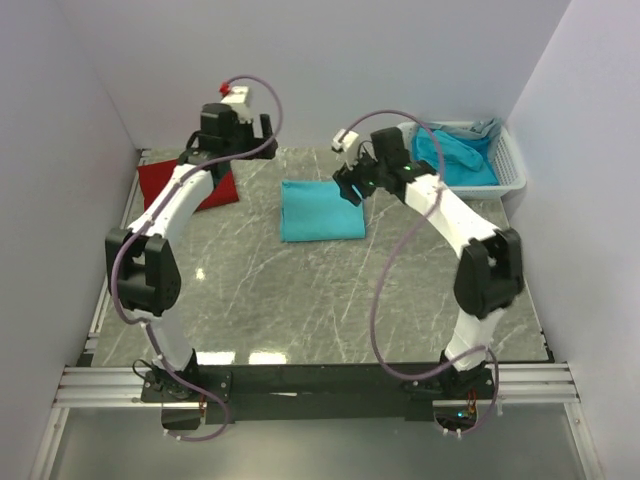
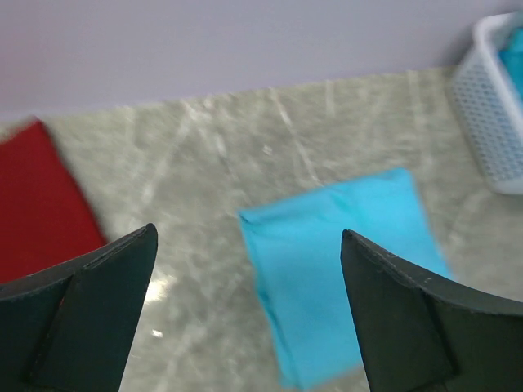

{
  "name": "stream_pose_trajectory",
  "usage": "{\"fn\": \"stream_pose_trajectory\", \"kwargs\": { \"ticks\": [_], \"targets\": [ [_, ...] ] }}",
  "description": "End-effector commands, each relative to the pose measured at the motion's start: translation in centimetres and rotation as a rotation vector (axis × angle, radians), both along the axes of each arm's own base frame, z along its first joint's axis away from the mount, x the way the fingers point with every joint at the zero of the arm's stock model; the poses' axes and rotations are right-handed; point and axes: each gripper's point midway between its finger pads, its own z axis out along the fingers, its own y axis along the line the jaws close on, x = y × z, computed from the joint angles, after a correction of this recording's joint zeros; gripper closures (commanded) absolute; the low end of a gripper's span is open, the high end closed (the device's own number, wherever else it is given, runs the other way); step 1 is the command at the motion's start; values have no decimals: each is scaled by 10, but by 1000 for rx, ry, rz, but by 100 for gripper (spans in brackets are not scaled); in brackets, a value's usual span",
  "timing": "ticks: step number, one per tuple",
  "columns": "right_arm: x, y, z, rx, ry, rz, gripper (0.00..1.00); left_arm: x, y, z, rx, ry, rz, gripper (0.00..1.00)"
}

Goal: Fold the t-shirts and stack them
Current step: Fold the tshirt

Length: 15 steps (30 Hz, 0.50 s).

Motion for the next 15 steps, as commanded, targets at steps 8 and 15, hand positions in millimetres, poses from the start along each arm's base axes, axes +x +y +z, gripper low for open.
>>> {"fn": "stream_pose_trajectory", "kwargs": {
  "ticks": [8,15],
  "targets": [
    [-117,-17,20,328,207,177,30,-40,-30,-118,-424,560,-111,4],
    [-117,-40,20,391,210,150,30,-29,-34,-186,-403,714,-12,5]
  ]
}}
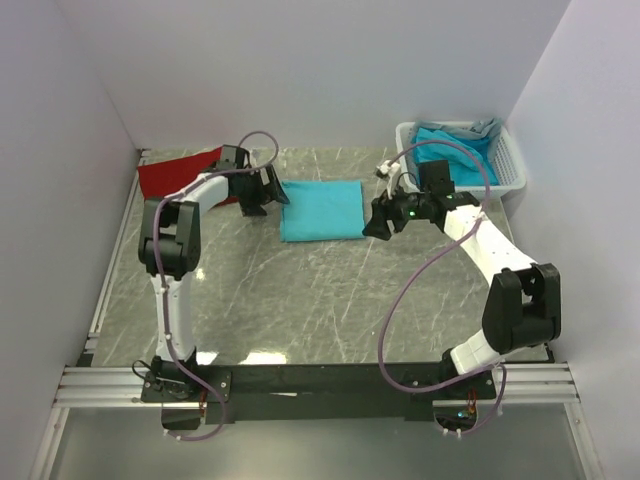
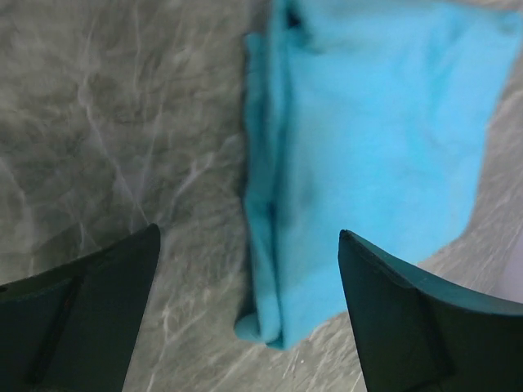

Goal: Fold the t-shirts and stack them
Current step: Fold the tshirt, then neatly place the folded tshirt to the corner

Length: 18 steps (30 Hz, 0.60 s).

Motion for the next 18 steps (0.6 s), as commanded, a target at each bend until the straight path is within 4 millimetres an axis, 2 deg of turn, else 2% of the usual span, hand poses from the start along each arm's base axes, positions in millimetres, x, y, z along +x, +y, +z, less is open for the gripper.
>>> {"fn": "stream_pose_trajectory", "kwargs": {
  "ticks": [1,2,4,5,7,8,10,14,16,17,18],
  "targets": [
    [2,0,33,90,-75,24,30,9,-13,7,-20,26,14,5],
    [1,0,34,95,-77,27,30,10,-13,-7,-4,52,23,5],
    [0,0,35,102,-71,32,30,12,-19,-11,-3,69,15,5],
    [-1,0,35,103,-66,37,30,8,-21,-20,0,102,11,6],
    [-1,-2,38,105,-74,34,30,7,-29,-21,-11,116,-7,9],
    [-1,-3,40,106,-82,31,30,-1,-30,-31,-2,162,-15,10],
    [-1,-3,41,109,-87,32,30,-4,-33,-34,0,179,-35,11],
    [-1,-5,42,113,-85,32,30,-16,-37,-53,4,241,-59,16],
    [-1,-5,44,116,-89,33,30,-23,-48,-55,-14,271,-93,20],
    [-2,-6,45,120,-89,30,30,-28,-51,-66,-13,306,-106,21],
    [-2,-6,45,121,-89,30,30,-31,-58,-65,1,314,-134,22]
  ]
}}
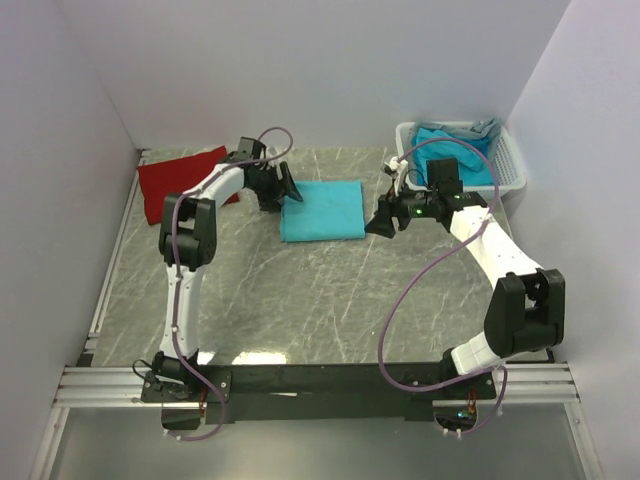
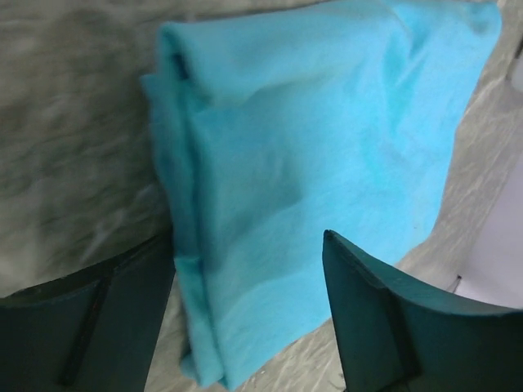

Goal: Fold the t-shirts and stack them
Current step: Neatly place the folded tshirt to the corner

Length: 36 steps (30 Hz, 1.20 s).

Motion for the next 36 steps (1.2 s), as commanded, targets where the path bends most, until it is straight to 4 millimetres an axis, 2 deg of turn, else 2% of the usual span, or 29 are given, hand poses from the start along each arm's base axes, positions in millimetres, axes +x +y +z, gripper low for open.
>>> {"fn": "stream_pose_trajectory", "kwargs": {
  "ticks": [1,2,3,6,9,10,12,13,16,17,19,20,21,22,23,25,26,28,29,32,36],
  "targets": [
    [0,0,26,40,-77,9,30,-42,-14,-53,80,195,-79,23],
    [-1,-1,29,46,-84,11,30,-45,-15,-63,96,211,-87,24],
    [-1,-3,30,48,-85,8,30,-45,-17,-64,112,208,-91,26],
    [0,-6,31,54,-87,0,30,-49,-8,-80,177,237,-62,37],
    [0,-9,32,57,-87,-1,30,-53,0,-89,212,241,-42,52],
    [1,-11,32,54,-89,-5,30,-53,0,-89,209,237,-38,67],
    [1,-12,31,56,-81,-6,30,-52,-7,-84,168,220,-56,82],
    [1,-13,31,55,-80,-9,30,-51,-9,-81,157,207,-62,98],
    [2,-16,31,57,-81,-15,30,-37,-10,-54,145,114,-79,100],
    [2,-16,32,60,-79,-15,30,-30,-9,-33,158,48,-89,100],
    [1,-17,33,65,-79,-14,30,-17,3,-15,223,-30,-62,100],
    [1,-17,33,66,-79,-16,30,-11,8,8,247,-94,-66,100],
    [2,-18,33,66,-80,-15,30,-9,14,18,274,-125,-57,100],
    [2,-18,33,63,-81,-15,30,-1,29,25,357,-165,-9,100],
    [2,-18,33,61,-80,-15,30,3,38,48,394,-221,18,100],
    [2,-19,31,59,-76,-15,30,9,69,63,547,-280,88,100],
    [2,-18,32,58,-77,-17,30,9,80,77,599,-316,105,100],
    [2,-18,32,59,-78,-17,31,8,97,85,680,-330,128,100],
    [3,-19,31,58,-79,-20,31,8,112,89,753,-340,147,100],
    [2,-19,32,57,-82,-21,31,7,136,94,877,-344,172,100],
    [1,-19,34,57,-91,-20,31,9,157,105,974,-361,207,100]
  ]
}}
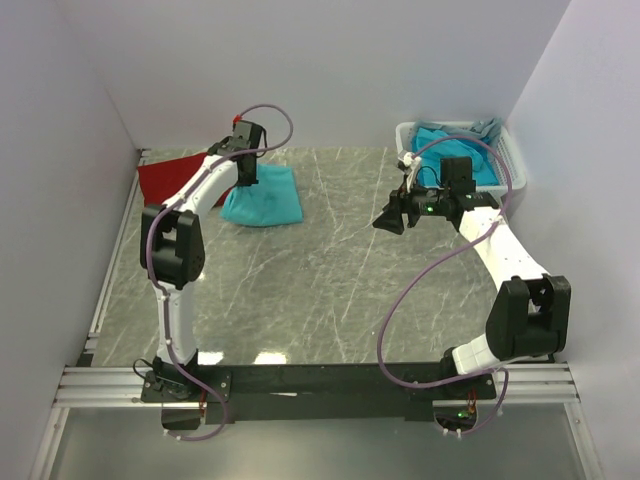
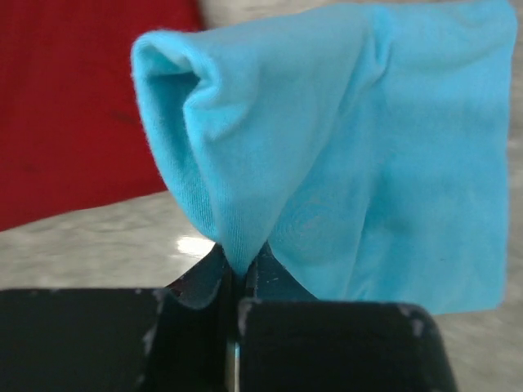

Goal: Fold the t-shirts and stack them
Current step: Neatly place the folded tshirt to the corner

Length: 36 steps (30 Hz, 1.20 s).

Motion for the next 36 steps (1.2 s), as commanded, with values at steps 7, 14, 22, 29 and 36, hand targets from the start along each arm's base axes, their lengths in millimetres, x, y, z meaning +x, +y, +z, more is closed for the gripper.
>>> {"fn": "stream_pose_trajectory", "kwargs": {
  "ticks": [7,14,22,29,36],
  "targets": [
    [-5,1,22,20,-67,21,31,6,61,58,268,-139,131,100],
    [-7,1,25,23,-72,30,31,17,77,94,303,-240,154,100],
    [-9,2,25,25,-66,44,31,34,91,131,335,-323,185,100],
    [-9,2,21,25,-53,47,31,37,91,152,346,-363,175,100],
    [-8,3,17,25,-37,50,31,36,93,161,342,-378,185,100]
  ]
}}
